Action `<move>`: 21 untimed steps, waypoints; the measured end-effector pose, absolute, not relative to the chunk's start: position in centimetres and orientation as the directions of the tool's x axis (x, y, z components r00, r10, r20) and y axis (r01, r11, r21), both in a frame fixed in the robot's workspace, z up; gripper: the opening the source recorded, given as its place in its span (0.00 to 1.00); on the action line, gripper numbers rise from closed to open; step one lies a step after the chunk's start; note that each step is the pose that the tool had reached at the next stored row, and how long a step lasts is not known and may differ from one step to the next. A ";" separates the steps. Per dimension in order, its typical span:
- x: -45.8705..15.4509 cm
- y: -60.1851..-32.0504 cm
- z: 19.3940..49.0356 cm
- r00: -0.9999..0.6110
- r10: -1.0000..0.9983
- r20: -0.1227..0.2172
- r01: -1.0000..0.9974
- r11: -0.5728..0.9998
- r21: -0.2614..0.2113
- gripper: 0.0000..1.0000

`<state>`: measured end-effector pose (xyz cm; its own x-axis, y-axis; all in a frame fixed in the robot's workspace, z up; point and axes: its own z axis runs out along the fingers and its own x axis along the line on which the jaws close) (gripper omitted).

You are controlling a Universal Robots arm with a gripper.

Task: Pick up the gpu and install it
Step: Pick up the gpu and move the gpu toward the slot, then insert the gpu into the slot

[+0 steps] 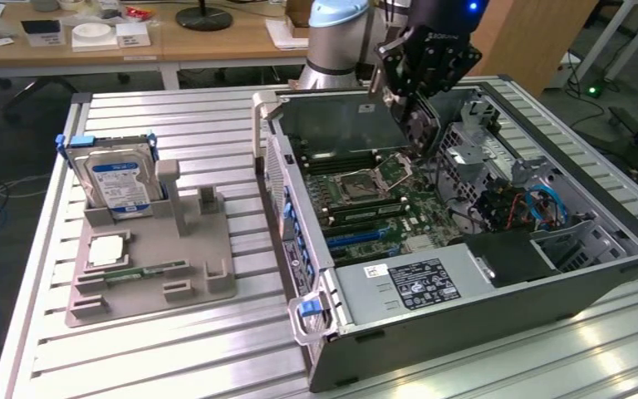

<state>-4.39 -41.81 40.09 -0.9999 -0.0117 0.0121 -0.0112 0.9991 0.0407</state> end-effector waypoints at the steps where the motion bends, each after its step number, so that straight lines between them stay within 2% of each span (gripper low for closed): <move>1: -4.1 -41.8 40.1 -1.000 -0.011 0.012 -0.011 0.999 0.041 0.27; 10: -1.6 -41.8 40.1 -1.000 -0.012 0.012 -0.011 0.999 0.041 0.27; 21: -1.5 -41.8 40.1 -1.000 -0.012 0.012 -0.011 0.999 0.041 0.27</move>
<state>-1.47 -41.81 40.06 -0.9999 -0.0115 0.0121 -0.0110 0.9991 0.0407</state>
